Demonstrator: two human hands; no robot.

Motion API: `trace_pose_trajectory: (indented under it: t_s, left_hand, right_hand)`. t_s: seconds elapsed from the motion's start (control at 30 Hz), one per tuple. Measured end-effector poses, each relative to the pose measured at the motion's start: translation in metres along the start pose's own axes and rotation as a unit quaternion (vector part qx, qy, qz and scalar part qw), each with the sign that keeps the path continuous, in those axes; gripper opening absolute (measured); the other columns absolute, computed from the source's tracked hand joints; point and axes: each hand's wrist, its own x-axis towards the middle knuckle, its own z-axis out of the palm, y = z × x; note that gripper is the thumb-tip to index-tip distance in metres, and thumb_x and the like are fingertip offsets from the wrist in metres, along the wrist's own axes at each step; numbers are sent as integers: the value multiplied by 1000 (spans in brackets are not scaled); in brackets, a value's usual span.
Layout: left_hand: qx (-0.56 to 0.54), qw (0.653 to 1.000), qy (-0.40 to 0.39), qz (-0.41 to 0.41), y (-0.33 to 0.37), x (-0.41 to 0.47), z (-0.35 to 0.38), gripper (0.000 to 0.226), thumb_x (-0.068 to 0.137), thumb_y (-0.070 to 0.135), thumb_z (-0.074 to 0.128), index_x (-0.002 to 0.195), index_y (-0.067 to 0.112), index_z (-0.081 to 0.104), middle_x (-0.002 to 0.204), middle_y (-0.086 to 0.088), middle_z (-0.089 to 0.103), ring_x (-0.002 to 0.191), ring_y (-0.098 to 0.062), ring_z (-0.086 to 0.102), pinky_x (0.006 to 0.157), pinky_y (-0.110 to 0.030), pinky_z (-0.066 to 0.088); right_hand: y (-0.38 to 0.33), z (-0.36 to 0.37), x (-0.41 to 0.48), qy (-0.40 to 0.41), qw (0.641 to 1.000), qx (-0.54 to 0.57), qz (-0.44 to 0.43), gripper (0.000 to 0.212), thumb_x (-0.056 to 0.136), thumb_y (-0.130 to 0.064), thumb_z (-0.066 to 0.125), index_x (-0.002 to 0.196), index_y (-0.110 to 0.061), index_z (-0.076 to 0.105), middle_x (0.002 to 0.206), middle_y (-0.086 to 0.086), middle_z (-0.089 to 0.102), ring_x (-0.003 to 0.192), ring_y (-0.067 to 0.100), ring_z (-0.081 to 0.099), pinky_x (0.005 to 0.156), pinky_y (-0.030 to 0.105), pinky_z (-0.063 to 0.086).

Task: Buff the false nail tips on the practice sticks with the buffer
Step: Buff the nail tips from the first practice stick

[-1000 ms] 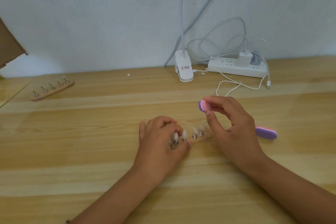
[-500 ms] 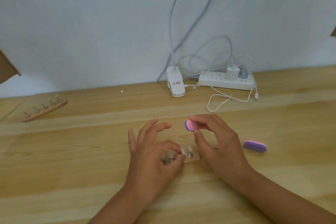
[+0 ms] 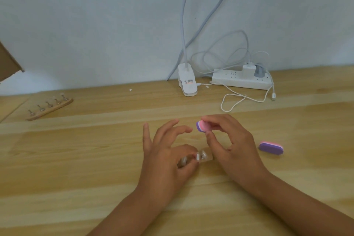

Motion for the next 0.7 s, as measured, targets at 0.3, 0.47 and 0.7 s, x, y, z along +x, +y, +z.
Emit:
trace_pose_trajectory:
  t_s: [0.3, 0.47, 0.7]
  left_hand:
    - [-23, 998, -52, -13, -3, 1, -2, 7, 77, 25, 67, 78, 31, 66, 79, 19, 67, 81, 0, 62, 118, -38, 10]
    - [-11, 999, -40, 16, -1, 1, -3, 7, 76, 21, 69, 78, 27, 66, 91, 17, 68, 100, -3, 63, 117, -49, 12]
    - [-127, 984, 117, -50, -2, -2, -11, 7, 81, 18, 71, 80, 25, 71, 82, 17, 69, 81, 2, 66, 103, -21, 39]
  right_hand:
    - [-1, -1, 0, 0, 1000, 1, -1, 32, 89, 7, 69, 113, -13, 70, 108, -10, 69, 107, 14, 65, 95, 24, 49]
    - [-2, -1, 0, -2, 1000, -7, -8, 32, 88, 8, 69, 114, -12, 70, 108, -9, 69, 106, 12, 65, 94, 27, 51]
    - [-3, -3, -4, -1, 997, -41, -70, 28, 92, 3, 67, 116, -11, 71, 113, -4, 67, 109, 7, 63, 96, 16, 44]
